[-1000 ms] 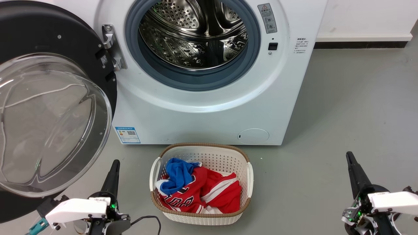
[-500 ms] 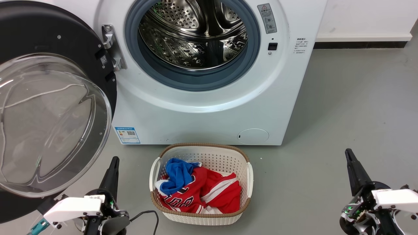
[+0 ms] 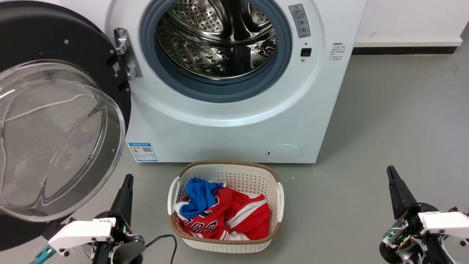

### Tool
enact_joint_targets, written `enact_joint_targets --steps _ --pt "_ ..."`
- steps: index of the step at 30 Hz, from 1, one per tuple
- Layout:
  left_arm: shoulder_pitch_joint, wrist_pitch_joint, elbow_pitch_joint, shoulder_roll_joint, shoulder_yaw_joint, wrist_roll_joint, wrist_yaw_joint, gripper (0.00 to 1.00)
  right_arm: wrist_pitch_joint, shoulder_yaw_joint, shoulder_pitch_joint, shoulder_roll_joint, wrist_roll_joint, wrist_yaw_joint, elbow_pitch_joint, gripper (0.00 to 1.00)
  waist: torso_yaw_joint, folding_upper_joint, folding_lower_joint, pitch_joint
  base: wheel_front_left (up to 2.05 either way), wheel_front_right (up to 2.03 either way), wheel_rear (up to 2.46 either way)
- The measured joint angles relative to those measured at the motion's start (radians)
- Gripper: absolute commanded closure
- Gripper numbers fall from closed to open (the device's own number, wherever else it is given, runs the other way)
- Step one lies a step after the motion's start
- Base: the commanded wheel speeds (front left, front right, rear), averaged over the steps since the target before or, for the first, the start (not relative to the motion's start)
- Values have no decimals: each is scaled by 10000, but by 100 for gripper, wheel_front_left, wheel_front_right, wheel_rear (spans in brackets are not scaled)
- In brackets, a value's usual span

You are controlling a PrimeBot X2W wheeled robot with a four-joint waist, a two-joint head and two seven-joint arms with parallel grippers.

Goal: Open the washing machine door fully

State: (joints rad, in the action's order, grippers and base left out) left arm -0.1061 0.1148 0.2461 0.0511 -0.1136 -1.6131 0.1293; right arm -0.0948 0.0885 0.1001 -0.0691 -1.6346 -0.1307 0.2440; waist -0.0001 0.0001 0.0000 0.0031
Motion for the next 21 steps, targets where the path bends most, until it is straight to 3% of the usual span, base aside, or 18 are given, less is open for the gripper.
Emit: enact_joint_targets --steps 21 --pt "-2 0 0 0 0 0 0 100 -42 58 18 44 59 0 4 100 0 0 0 0 0 0 0"
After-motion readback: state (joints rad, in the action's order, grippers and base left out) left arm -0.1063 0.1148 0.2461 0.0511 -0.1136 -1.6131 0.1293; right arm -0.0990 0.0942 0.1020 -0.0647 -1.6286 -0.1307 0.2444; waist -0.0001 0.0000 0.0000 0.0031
